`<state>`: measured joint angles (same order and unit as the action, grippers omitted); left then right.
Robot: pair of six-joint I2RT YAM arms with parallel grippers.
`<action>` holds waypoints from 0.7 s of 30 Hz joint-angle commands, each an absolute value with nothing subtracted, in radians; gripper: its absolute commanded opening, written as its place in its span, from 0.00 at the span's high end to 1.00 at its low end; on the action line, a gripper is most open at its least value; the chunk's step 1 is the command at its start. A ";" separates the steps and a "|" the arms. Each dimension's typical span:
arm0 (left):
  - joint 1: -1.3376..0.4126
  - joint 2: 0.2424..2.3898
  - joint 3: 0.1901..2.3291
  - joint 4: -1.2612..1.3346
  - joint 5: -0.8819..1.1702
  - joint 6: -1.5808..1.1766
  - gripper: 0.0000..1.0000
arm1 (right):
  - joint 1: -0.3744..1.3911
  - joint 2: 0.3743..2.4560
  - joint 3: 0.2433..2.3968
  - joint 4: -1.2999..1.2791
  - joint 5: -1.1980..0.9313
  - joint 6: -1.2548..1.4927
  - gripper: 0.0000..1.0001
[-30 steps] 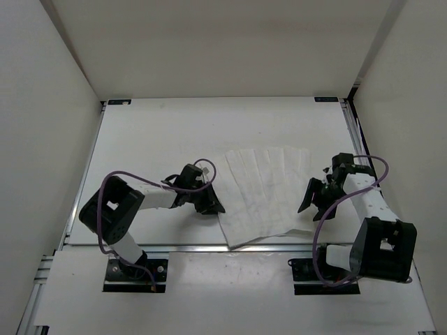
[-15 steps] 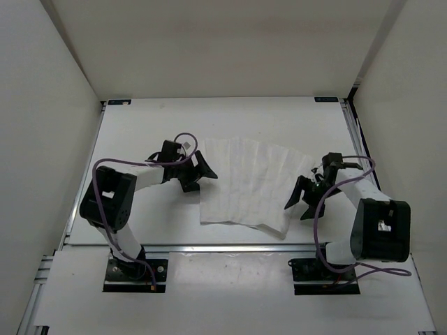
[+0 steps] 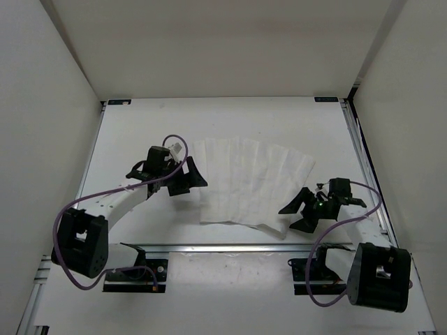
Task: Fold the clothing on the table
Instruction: Fold the skirt
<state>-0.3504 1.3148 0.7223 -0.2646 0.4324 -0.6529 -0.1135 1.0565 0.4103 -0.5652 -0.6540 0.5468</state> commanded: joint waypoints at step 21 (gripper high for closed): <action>-0.417 1.253 0.557 -0.339 0.310 -0.554 0.02 | -0.045 0.890 0.293 -0.611 -0.528 0.632 0.28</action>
